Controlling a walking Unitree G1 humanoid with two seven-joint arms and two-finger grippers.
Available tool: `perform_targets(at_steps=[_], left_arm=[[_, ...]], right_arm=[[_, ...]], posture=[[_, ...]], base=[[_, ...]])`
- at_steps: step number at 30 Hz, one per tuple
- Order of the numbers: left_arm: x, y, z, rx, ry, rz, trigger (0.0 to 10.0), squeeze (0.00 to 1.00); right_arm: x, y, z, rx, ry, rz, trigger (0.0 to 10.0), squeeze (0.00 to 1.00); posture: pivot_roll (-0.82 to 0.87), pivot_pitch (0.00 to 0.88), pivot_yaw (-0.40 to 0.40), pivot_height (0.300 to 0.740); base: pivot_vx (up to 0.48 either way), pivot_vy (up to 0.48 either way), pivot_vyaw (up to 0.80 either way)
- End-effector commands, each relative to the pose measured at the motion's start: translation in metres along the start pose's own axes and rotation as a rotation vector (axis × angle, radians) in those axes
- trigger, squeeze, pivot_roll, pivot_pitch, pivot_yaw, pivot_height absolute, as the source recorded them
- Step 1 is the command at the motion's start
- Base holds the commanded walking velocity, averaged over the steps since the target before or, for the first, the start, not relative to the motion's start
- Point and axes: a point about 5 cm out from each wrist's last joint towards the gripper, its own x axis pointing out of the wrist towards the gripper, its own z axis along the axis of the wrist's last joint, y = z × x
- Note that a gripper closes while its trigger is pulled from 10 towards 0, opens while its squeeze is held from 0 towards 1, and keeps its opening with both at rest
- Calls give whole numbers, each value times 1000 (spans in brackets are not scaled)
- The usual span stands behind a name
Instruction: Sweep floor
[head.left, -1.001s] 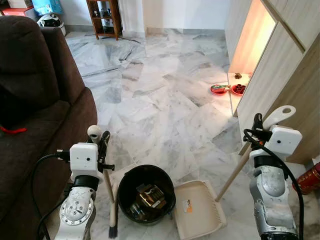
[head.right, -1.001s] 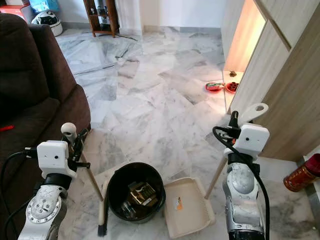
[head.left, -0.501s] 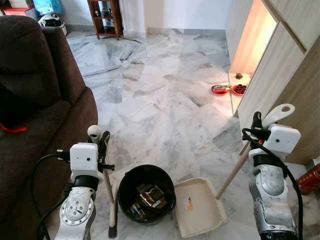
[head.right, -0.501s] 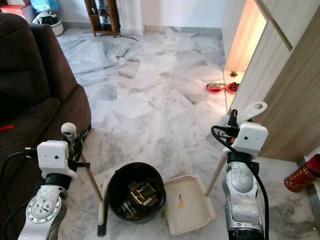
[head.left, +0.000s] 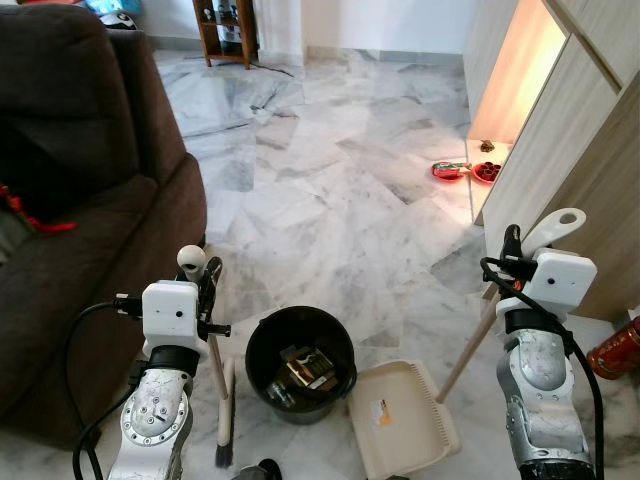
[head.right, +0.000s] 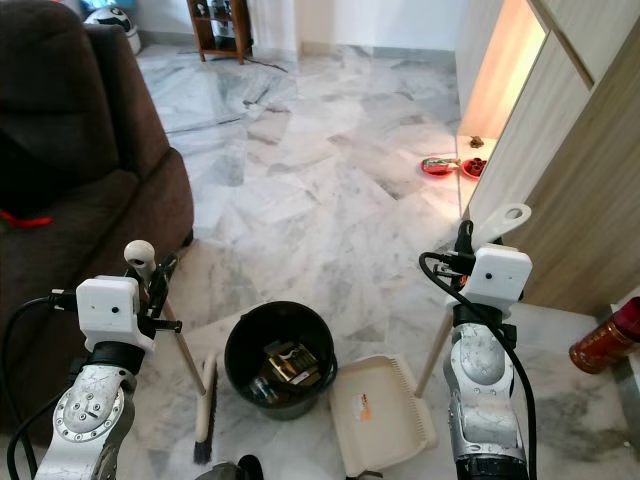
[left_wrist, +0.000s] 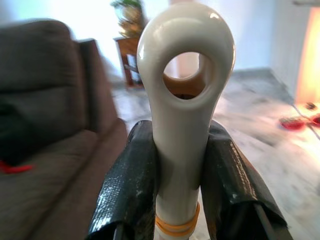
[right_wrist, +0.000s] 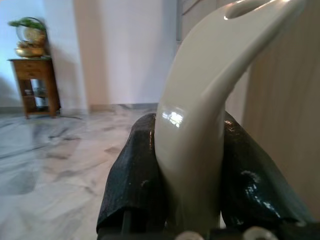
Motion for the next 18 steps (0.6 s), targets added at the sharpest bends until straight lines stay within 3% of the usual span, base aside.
perform_targets(at_steps=[1,18], left_arm=[[-2,3,3,16,-21,10,10000,0],[-1,3,3,15,-21,11,10000,0]], right_arm=[[5,6,10,19,-55,20,10000,0],[3,10,7,42,-41,37,10000,0]], posture=[[18,90,30,740],[17,86,28,740]], base=[[-296,0,0],[-296,0,0]])
